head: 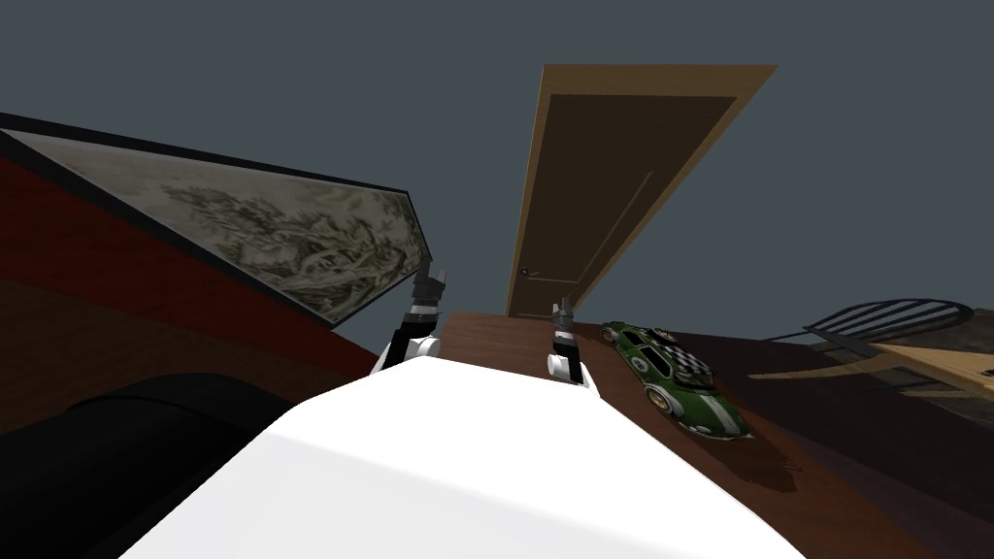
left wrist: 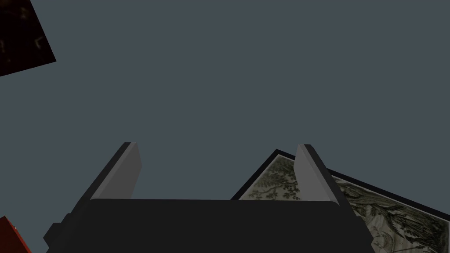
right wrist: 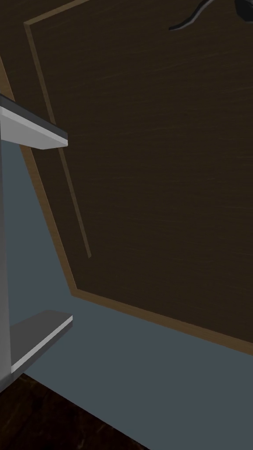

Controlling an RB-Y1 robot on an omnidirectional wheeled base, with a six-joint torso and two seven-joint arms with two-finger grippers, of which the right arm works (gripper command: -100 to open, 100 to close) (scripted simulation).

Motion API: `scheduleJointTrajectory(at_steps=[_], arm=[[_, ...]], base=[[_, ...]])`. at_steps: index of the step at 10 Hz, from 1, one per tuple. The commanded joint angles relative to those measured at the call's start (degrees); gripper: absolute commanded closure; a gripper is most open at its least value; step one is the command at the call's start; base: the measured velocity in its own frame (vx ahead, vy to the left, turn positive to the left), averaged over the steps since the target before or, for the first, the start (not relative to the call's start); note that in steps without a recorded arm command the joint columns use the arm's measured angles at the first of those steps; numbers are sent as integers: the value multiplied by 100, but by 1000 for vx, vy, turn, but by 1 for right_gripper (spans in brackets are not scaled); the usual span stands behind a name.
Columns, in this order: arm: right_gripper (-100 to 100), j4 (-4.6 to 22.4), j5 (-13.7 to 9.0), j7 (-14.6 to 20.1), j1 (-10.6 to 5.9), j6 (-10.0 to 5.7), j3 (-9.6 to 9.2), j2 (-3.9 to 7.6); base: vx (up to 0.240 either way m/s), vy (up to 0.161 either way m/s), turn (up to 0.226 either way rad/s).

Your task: Pull the door open

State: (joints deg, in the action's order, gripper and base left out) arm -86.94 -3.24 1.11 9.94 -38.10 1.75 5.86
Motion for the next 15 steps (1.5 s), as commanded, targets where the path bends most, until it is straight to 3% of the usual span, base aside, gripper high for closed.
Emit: scheduleJointTrajectory(at_steps=[1, 4, 5, 7, 8, 10, 11, 14, 15], arm=[[-100, 196, -1, -4, -82, -23, 8, 14], [-100, 828, -11, 9, -422, -66, 49, 102], [-100, 867, -11, 9, -422, -66, 49, 102], [-100, 1287, -17, 17, -650, -95, 77, 158], [-100, 1315, -17, 17, -650, -95, 77, 158], [-100, 1668, -24, 26, -877, -124, 104, 212], [-100, 1762, -24, 26, -877, -124, 104, 212], [-100, 2338, -33, 38, -1209, -166, 144, 289], [-100, 2417, -33, 38, -1209, -166, 144, 289]], base=[[61, 10, 24], [81, 1, 51], [66, -1, 17], [66, -3, 38], [57, 0, 30], [60, -2, 48], [58, -6, 19], [85, -1, 53], [68, -1, 17]])
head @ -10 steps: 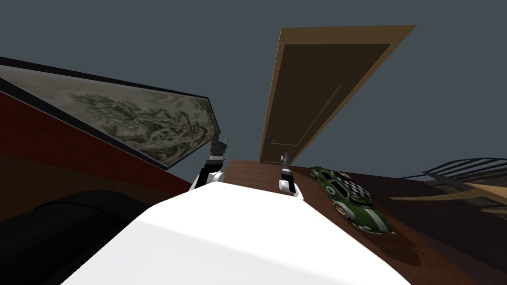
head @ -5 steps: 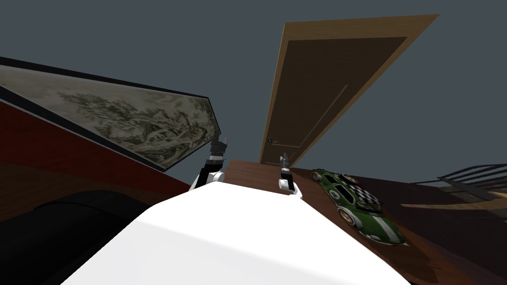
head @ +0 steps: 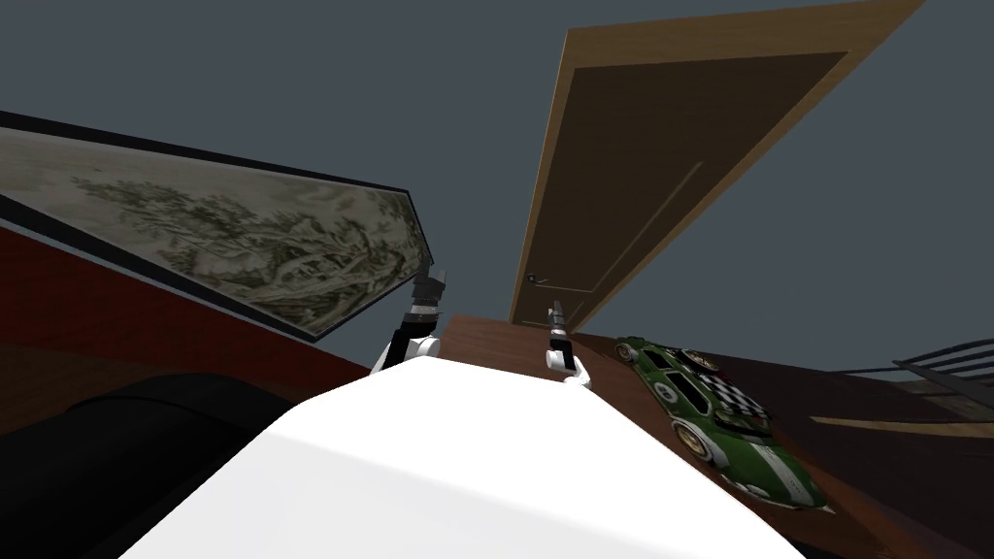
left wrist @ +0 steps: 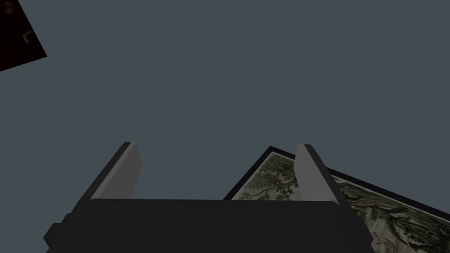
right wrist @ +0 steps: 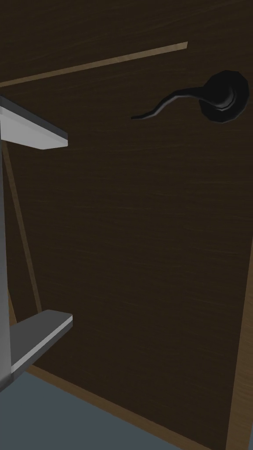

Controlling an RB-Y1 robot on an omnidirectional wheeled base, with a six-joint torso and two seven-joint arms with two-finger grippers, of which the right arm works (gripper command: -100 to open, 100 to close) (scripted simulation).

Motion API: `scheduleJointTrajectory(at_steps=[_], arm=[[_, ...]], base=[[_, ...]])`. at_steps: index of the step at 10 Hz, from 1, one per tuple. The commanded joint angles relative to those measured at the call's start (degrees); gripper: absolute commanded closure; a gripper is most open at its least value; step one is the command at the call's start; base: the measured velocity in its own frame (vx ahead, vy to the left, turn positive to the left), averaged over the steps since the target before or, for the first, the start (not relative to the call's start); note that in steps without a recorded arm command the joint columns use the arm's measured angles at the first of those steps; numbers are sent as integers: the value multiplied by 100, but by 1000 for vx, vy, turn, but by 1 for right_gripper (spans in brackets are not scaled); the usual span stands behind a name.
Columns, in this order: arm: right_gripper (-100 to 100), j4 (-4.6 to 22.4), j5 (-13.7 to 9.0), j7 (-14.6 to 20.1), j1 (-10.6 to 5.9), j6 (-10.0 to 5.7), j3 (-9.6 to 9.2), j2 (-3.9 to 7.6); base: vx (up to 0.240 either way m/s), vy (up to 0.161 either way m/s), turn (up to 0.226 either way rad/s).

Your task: Pull the door open

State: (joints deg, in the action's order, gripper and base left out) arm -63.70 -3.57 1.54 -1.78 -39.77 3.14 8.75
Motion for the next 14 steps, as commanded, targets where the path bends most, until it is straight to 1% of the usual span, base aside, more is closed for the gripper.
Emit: scheduleJointTrajectory(at_steps=[1, 3, 4, 5, 6, 9, 10, 11, 14], arm=[[-100, 286, -3, -1, -148, -13, 18, 24], [-100, 653, -9, 7, -359, -40, 43, 70], [-100, 727, -9, 7, -359, -40, 43, 70], [-100, 931, -12, 11, -463, -53, 55, 93], [-100, 931, -12, 11, -463, -53, 55, 93], [-100, 1517, -21, 22, -760, -91, 91, 155], [-100, 1658, -24, 26, -854, -103, 102, 175], [-100, 1887, -26, 29, -948, -115, 114, 194], [-100, 2382, -33, 39, -1199, -147, 144, 244]], base=[[50, -8, 22], [84, -12, 54], [68, 0, 18], [56, 2, 30], [42, 0, 16], [76, -12, 46], [96, -13, 45], [89, -3, 50], [93, -10, 39]])
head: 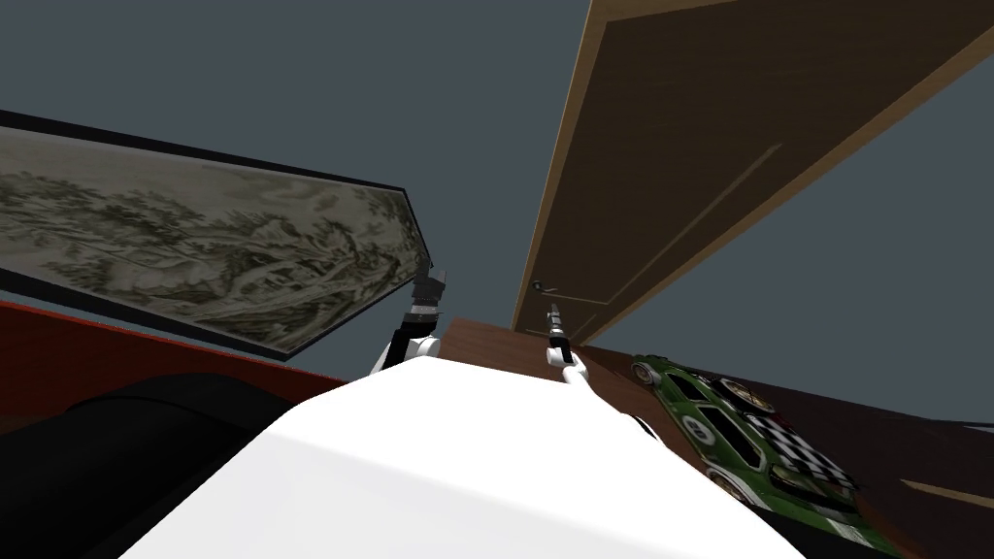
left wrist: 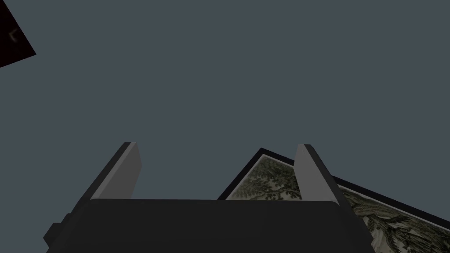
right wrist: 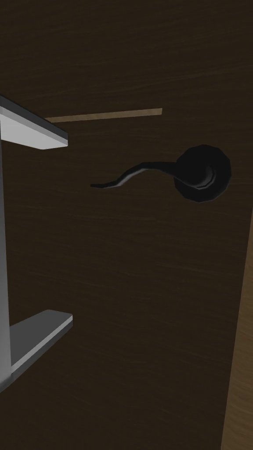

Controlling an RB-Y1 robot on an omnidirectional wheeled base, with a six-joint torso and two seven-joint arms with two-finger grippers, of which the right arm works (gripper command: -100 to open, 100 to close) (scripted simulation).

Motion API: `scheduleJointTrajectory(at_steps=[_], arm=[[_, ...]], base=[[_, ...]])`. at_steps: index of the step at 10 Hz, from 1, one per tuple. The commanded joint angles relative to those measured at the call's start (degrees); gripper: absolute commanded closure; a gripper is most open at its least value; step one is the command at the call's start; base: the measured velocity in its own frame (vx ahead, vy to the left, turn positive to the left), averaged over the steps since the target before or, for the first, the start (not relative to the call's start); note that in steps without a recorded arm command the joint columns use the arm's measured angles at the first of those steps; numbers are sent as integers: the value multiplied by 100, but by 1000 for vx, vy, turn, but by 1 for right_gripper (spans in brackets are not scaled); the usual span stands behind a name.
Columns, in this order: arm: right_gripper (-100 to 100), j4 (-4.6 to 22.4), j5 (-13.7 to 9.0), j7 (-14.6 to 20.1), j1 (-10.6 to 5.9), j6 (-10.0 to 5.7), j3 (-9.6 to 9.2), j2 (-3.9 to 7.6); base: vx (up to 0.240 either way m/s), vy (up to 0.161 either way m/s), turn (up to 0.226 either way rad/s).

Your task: Pull the door open

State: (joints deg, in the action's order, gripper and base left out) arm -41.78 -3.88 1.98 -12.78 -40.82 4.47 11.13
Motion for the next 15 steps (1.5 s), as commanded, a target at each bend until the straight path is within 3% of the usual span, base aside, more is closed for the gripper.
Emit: scheduleJointTrajectory(at_steps=[1, 8, 11, 12, 13, 14, 15], arm=[[-100, 190, -3, -5, -99, -42, 11, 6], [-100, 1174, -17, 14, -599, -105, 71, 102], [-100, 1431, -21, 19, -729, -122, 87, 125], [-100, 1369, -20, 14, -700, -111, 84, 117], [-100, 1424, -52, 133, -622, -183, 119, 266], [-100, 1424, -52, 133, -622, -183, 119, 266], [-100, 1463, -85, 253, -534, -248, 155, 417]], base=[[55, -3, 14], [69, -9, 32], [58, -12, 27], [24, -8, 5], [106, 15, 129], [123, 40, 90], [158, 36, 152]])
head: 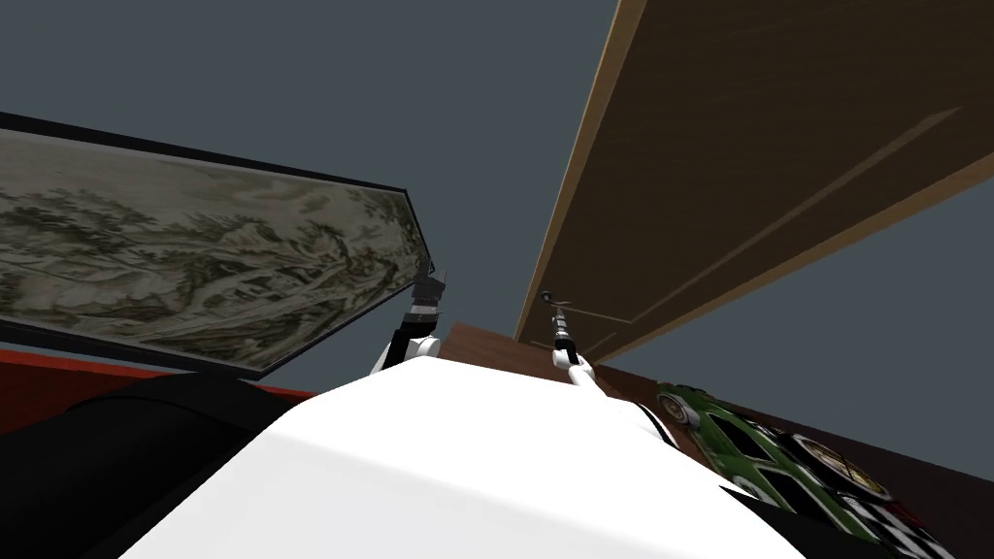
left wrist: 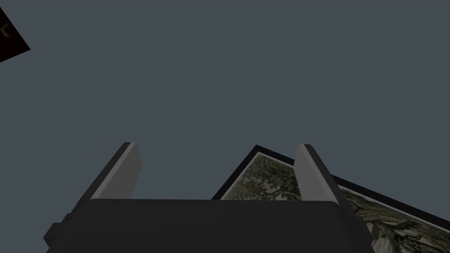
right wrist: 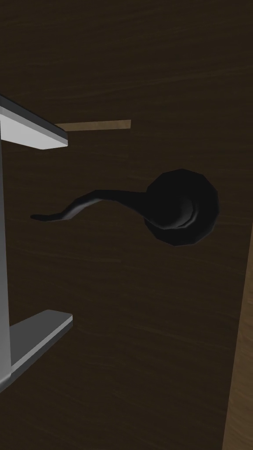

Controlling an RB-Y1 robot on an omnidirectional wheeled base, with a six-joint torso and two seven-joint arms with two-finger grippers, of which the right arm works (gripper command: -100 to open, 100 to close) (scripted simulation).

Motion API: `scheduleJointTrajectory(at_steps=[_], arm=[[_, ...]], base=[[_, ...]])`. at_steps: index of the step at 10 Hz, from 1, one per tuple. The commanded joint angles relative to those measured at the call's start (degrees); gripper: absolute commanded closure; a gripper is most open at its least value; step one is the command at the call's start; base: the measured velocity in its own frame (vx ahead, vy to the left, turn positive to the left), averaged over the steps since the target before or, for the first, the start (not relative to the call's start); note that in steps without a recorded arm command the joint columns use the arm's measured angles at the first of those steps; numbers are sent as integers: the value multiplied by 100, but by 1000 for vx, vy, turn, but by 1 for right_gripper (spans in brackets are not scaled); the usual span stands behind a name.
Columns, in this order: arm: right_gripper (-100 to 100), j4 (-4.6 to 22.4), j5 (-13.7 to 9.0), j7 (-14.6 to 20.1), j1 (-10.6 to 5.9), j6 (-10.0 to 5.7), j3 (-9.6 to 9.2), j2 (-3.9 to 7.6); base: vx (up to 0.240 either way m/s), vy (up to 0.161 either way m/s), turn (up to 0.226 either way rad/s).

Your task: Pull the door open

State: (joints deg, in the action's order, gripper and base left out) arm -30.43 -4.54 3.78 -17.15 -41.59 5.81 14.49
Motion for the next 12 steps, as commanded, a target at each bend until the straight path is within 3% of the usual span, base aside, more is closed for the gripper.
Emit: scheduleJointTrajectory(at_steps=[1, 2, 4, 5, 6, 8, 11, 12], arm=[[-100, 286, -19, 73, -98, -172, 21, 81], [-100, 373, -56, 212, 4, -247, 62, 256], [-100, 418, -94, 352, 106, -324, 103, 432], [-100, 441, -94, 352, 106, -324, 103, 432], [-100, 459, -127, 478, 197, -392, 140, 590], [-100, 500, -162, 605, 289, -461, 178, 749], [-100, 545, -161, 604, 268, -490, 177, 746], [100, 545, -161, 604, 268, -490, 177, 746]], base=[[143, 29, 70], [171, 52, 159], [189, 45, 156], [122, 13, 42], [131, 18, 138], [186, 11, 136], [62, -3, 2], [0, 0, 0]])
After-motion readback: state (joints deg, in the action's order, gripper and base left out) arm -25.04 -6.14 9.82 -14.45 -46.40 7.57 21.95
